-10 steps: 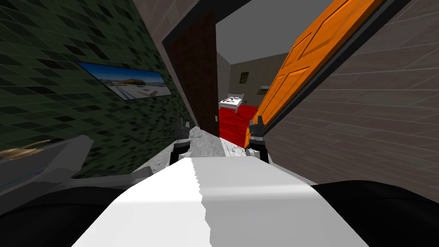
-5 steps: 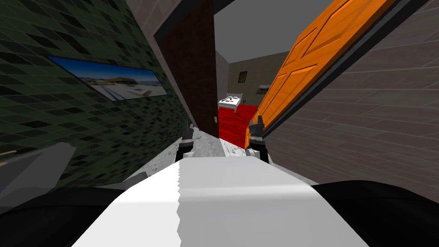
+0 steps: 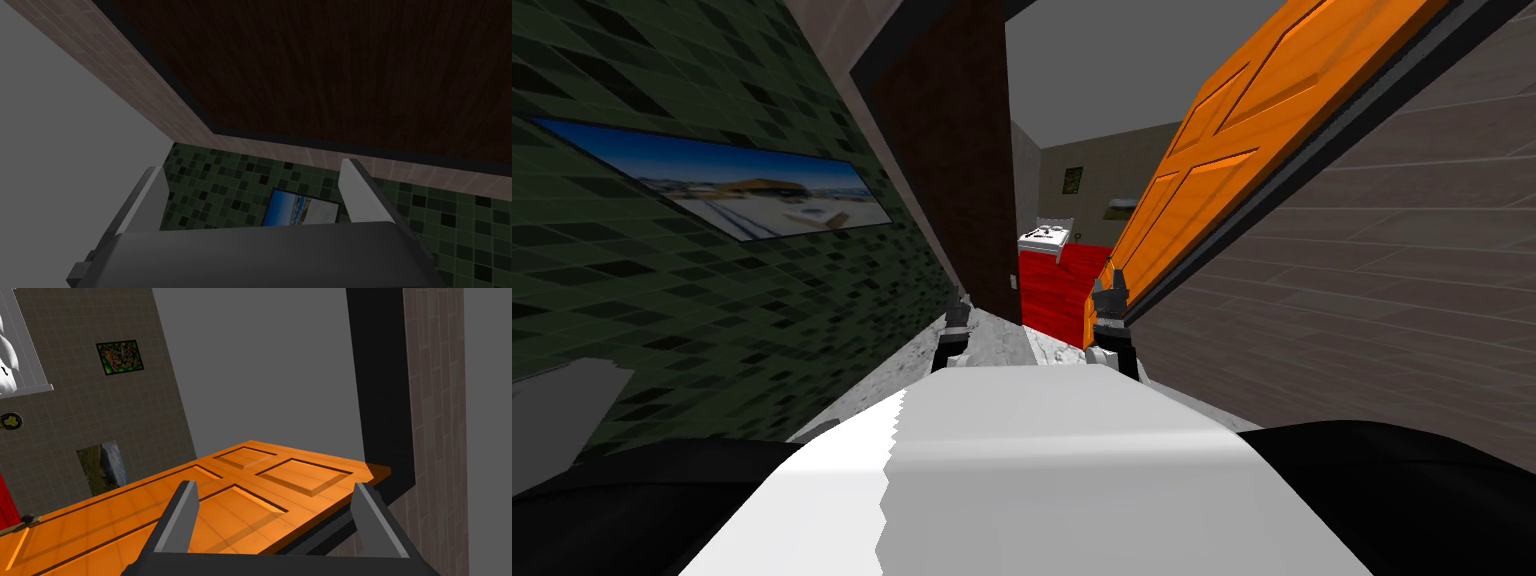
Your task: Push the door open
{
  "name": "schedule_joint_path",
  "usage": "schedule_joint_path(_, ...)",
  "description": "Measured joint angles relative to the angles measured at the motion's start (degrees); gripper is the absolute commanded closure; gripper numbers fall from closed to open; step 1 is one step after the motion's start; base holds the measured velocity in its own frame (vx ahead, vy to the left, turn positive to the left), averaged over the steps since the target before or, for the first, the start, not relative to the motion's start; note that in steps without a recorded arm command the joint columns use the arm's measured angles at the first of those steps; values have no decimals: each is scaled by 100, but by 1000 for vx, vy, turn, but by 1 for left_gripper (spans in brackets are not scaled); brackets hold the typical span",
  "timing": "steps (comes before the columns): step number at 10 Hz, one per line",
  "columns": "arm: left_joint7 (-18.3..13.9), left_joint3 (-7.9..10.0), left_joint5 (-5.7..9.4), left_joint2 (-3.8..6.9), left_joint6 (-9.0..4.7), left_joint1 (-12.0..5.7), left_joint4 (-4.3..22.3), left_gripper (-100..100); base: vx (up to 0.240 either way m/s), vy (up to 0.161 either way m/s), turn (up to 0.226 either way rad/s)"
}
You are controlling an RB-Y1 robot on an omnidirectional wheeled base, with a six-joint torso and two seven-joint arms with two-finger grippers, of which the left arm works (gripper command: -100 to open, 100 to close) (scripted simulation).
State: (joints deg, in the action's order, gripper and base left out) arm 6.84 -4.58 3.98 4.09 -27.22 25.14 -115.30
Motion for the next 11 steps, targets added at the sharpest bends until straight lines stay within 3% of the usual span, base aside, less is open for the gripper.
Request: schedule_joint_path(11,-154,-288,-61,41,-406,-453,1573,-100,66,38,-63)
